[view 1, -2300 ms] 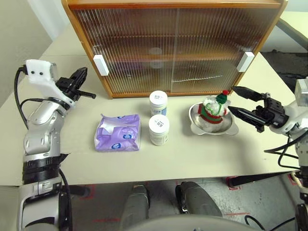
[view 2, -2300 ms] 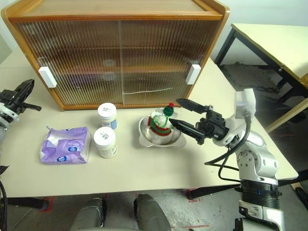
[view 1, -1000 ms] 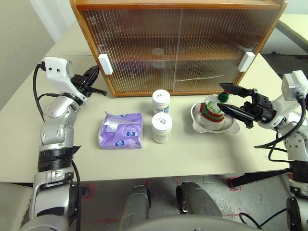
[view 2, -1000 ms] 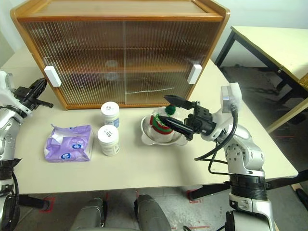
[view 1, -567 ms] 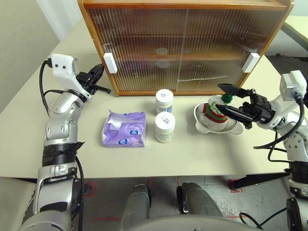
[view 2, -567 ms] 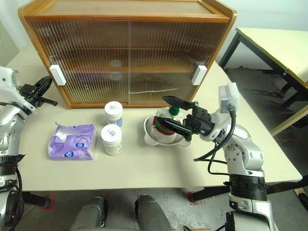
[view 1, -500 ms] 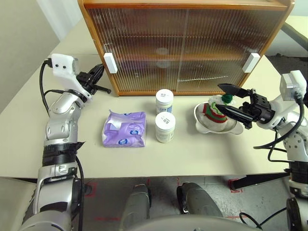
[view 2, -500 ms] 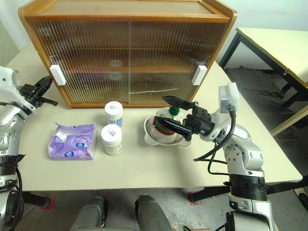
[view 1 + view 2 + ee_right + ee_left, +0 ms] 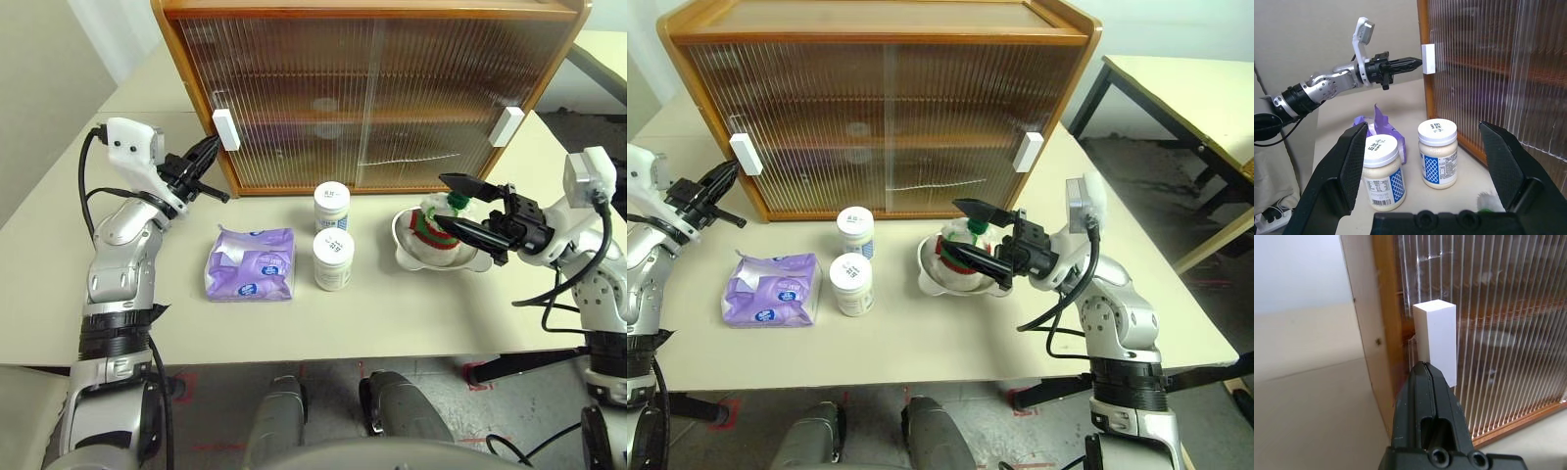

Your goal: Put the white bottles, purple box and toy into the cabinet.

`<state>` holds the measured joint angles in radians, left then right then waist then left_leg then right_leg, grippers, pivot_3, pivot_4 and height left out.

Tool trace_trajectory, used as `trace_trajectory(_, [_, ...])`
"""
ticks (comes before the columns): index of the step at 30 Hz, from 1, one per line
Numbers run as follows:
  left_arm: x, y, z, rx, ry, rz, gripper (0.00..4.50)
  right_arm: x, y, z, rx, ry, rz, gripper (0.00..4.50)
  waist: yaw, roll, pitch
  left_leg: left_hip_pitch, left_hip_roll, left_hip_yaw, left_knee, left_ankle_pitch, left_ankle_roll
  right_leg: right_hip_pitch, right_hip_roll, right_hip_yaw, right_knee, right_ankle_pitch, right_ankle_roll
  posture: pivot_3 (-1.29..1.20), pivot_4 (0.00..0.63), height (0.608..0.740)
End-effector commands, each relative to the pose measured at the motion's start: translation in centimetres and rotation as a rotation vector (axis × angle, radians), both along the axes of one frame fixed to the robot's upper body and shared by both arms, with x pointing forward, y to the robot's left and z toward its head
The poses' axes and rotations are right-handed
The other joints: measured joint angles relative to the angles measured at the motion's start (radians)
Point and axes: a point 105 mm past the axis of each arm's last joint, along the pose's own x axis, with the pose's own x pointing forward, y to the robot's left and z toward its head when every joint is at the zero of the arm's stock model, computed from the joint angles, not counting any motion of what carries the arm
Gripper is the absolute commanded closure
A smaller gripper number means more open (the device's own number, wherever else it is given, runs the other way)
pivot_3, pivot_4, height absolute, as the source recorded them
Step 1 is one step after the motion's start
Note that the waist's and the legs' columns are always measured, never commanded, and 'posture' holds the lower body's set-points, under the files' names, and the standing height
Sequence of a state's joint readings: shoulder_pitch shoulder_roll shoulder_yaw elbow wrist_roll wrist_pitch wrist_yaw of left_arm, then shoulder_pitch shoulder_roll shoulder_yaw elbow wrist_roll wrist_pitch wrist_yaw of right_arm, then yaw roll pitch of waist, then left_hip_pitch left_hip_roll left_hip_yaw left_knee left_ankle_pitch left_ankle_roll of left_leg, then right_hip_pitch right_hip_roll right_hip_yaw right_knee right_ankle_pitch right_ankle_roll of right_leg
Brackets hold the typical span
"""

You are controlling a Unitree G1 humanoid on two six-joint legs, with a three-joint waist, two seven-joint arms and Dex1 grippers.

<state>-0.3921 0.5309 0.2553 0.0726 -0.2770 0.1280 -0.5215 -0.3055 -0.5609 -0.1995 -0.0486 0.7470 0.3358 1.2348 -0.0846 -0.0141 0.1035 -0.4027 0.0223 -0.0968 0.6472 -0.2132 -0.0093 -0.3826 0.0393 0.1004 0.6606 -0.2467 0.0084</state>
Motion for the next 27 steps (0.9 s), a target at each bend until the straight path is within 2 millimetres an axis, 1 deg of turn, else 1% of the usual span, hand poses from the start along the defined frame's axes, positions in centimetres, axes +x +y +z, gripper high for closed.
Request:
trace_trajectory(1, [-0.1,-0.5,0.0,0.008,-0.012,-0.015,4.48,0.0,0.6,-0.1,-0.007,0.008,0.022,0.00,0.000,0.000,0.000,0.000,0.000,0.000,0.000,0.000,0.000,0.000,0.000,0.000,0.000,0.000,0.000,-0.18,0.101,0.740])
trace_trajectory(7, [0.6,-1.2,0.3,0.005,-0.018,-0.035,4.48,0.1,0.6,-0.1,-0.009,0.007,0.024,0.00,0.002,0.000,0.000,0.000,0.000,-0.002,0.000,0.000,0.000,0.000,-0.001,0.000,0.000,0.002,-0.003,-0.18,0.101,0.740])
trace_trajectory(11, [1.2,-2.5,0.1,-0.005,-0.006,-0.080,4.48,0.0,0.6,-0.2,-0.007,0.005,0.022,0.00,0.003,0.000,0.000,0.000,0.000,-0.003,0.000,0.000,0.000,0.000,-0.001,0.001,0.000,0.002,-0.003,-0.20,0.098,0.740])
trace_trajectory(17, [1.7,-3.8,-0.2,-0.006,0.008,-0.131,4.48,-0.2,0.7,-0.2,0.004,0.004,0.023,0.00,-0.002,0.000,0.000,0.000,0.000,-0.003,-0.001,0.000,0.000,-0.001,-0.001,0.001,0.000,0.002,-0.002,-0.21,0.100,0.740])
trace_trajectory(24, [1.9,-5.8,-0.6,-0.005,0.021,-0.198,4.48,-0.3,0.5,0.0,0.033,0.007,0.010,0.00,-0.004,0.000,0.000,0.000,-0.001,-0.001,0.000,0.000,0.000,0.000,-0.001,0.001,0.000,0.000,0.003,-0.21,0.104,0.740])
trace_trajectory(27, [2.1,-7.3,-0.9,0.003,0.030,-0.236,4.48,-0.2,0.5,0.4,0.065,0.001,-0.007,0.00,-0.004,0.000,0.000,0.000,0.000,-0.001,0.000,0.000,0.000,0.000,0.000,0.001,0.000,0.000,0.003,-0.22,0.105,0.740])
